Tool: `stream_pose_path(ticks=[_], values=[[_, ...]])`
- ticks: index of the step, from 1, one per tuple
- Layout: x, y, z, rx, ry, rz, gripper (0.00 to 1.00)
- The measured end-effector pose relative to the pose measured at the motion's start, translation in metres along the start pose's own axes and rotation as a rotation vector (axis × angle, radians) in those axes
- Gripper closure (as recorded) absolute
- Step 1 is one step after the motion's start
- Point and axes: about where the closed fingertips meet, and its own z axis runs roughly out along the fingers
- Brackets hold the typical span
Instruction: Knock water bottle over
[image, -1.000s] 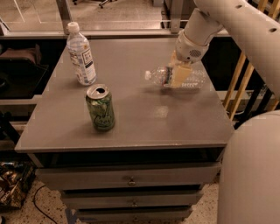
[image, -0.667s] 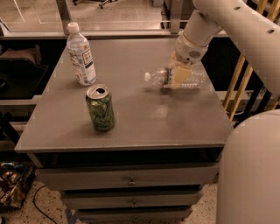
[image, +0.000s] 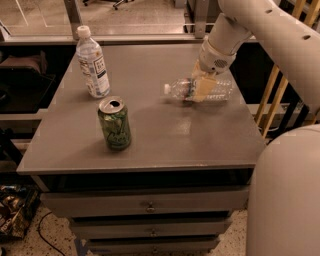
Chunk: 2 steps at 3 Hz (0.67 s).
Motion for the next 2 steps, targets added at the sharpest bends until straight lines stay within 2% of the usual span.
stream_pose_path(ticks=[1, 2], values=[[-0.0008, -0.0013, 0.0032, 0.000, -0.002, -0.001, 0.15], [-0.0015, -0.0025, 0.0063, 0.001, -0.003, -0.001, 0.00]])
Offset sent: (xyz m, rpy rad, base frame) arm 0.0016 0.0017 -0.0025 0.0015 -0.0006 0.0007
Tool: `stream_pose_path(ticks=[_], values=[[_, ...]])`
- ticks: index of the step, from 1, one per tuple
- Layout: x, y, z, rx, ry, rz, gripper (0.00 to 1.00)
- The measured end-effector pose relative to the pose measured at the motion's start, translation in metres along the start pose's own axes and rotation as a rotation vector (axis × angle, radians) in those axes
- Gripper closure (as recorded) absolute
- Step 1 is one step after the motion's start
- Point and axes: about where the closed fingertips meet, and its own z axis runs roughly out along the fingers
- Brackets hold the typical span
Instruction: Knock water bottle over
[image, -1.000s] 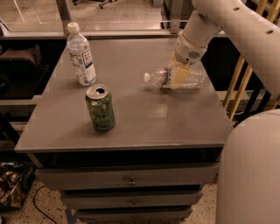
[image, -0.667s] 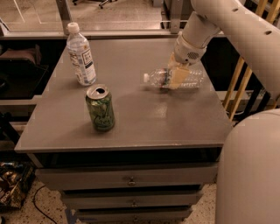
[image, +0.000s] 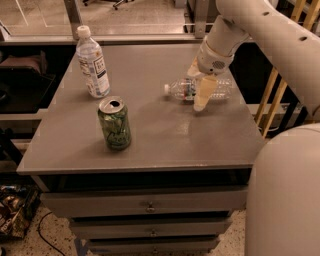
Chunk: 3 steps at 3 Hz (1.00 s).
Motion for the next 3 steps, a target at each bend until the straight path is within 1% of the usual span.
stream_pose_path(ticks=[1, 2, 3], values=[[0.000, 0.000, 0.000, 0.000, 0.000, 0.000, 0.00], [0.002, -0.001, 0.000, 0.016, -0.003, 0.003, 0.00], [0.008, 0.002, -0.017, 0.081, 0.019, 0.013, 0.00]])
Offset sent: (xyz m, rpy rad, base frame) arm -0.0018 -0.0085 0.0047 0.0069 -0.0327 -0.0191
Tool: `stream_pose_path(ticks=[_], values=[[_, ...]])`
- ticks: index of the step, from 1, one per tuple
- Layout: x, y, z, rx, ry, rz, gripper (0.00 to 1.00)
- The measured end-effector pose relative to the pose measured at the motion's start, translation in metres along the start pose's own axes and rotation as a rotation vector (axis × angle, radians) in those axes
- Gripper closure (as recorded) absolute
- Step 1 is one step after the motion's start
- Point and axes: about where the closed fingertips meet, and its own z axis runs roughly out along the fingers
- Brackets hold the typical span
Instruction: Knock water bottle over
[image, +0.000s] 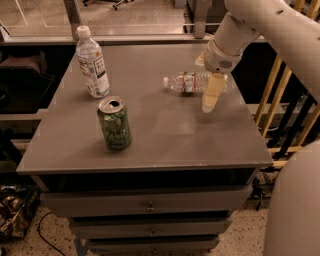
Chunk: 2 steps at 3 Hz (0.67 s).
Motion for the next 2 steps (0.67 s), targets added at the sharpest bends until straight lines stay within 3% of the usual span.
stream_pose_path(ticks=[2], values=[[0.002, 0.012, -0.039, 0.108, 0.046, 0.001, 0.00]])
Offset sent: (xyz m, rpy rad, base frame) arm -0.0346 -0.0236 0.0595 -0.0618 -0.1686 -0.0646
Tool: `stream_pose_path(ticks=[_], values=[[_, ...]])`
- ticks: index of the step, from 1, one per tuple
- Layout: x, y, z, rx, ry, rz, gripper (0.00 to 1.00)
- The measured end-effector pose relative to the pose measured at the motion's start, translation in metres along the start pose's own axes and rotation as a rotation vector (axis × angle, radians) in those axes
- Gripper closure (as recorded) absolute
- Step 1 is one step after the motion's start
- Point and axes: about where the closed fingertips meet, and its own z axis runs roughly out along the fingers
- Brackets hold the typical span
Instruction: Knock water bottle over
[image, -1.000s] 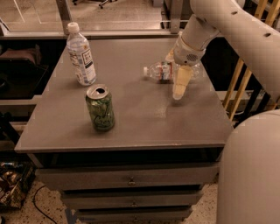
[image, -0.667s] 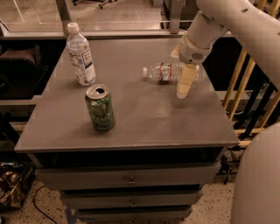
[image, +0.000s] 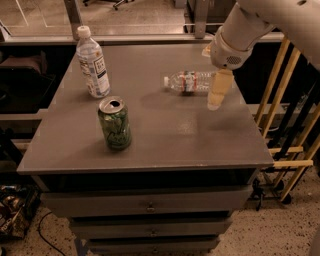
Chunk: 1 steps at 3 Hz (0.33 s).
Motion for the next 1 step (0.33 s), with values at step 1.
stream_pose_path(ticks=[1], values=[[0.0030, 0.0056, -0.0154, 0.040, 0.018, 0.005, 0.00]])
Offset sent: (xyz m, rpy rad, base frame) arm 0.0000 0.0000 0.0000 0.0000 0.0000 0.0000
